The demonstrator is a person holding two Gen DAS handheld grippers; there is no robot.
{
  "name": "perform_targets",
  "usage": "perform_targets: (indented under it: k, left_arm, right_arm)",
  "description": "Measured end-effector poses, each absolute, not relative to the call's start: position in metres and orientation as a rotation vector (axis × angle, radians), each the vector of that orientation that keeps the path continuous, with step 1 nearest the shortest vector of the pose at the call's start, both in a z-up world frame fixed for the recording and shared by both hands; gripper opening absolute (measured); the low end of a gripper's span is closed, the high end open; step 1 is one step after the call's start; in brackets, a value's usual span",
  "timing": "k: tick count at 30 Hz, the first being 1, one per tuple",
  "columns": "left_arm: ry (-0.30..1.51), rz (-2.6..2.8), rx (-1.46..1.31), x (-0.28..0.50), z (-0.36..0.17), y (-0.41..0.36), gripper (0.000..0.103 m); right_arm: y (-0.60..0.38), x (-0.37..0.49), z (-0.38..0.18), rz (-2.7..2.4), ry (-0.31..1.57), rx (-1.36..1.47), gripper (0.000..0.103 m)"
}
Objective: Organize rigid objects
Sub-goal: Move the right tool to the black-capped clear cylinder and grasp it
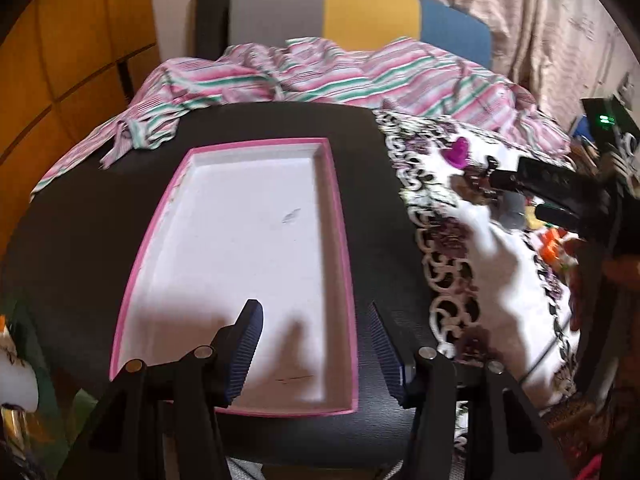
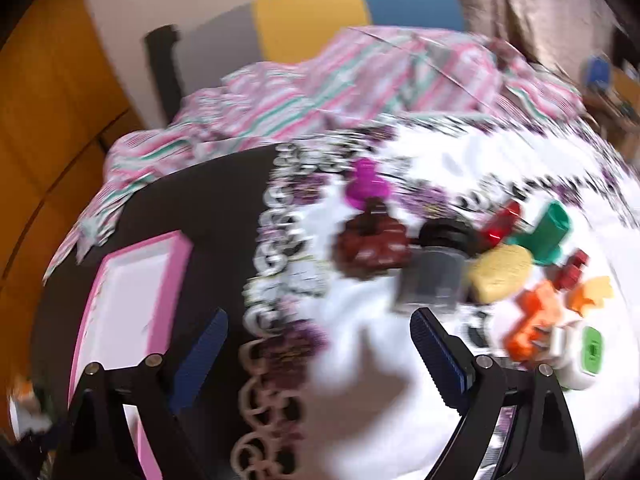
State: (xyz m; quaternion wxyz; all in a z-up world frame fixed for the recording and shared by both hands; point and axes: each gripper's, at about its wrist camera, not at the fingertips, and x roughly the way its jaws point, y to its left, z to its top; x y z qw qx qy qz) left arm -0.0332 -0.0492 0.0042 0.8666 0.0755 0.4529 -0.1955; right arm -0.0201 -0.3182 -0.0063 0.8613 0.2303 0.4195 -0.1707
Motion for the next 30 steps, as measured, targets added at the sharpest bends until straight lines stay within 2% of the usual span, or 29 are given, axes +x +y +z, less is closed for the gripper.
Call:
perform_targets:
  k: [4,7,9,12,27,30]
  left_arm:
    - [0.958,-0.464,0.174,-0.038,0.004,-0.061,0.055]
    - [0.967,-0.490,0.181,-0.041,0.003,-0.067,0.055]
    - [0.972,-0.505,0.179,-0.041,0.001,-0.070,0.055]
    - [0.979,-0.533,0.166,-0.041,0.000,-0.073,0.055]
    - [1.085,-0.689,0.135,-0.026,-0.010,-0.109,0.055]
    - [1.035,-0.717,0.182,-0.020,-0.003,-0.132,0.055]
  right_arm:
    - [-0.364,-0.022,-0.014,-0.453,0.917,0.553,0.091]
    - [-0.378,-0.012,-0.023,-0.476,0.974,0.498,0.072]
    - [-0.385,-0.006,-0.032,-0.477,1.008,0.492,0.054]
    - [-0.390,0.000,-0.039,-0.451,1.002,0.512,0.046]
    - [-0.402,0.002,-0.054,-0.431,1.042,0.621,0.043]
    - [-0.408,-0.007,-0.056,-0.452,1.053,0.654,0.043]
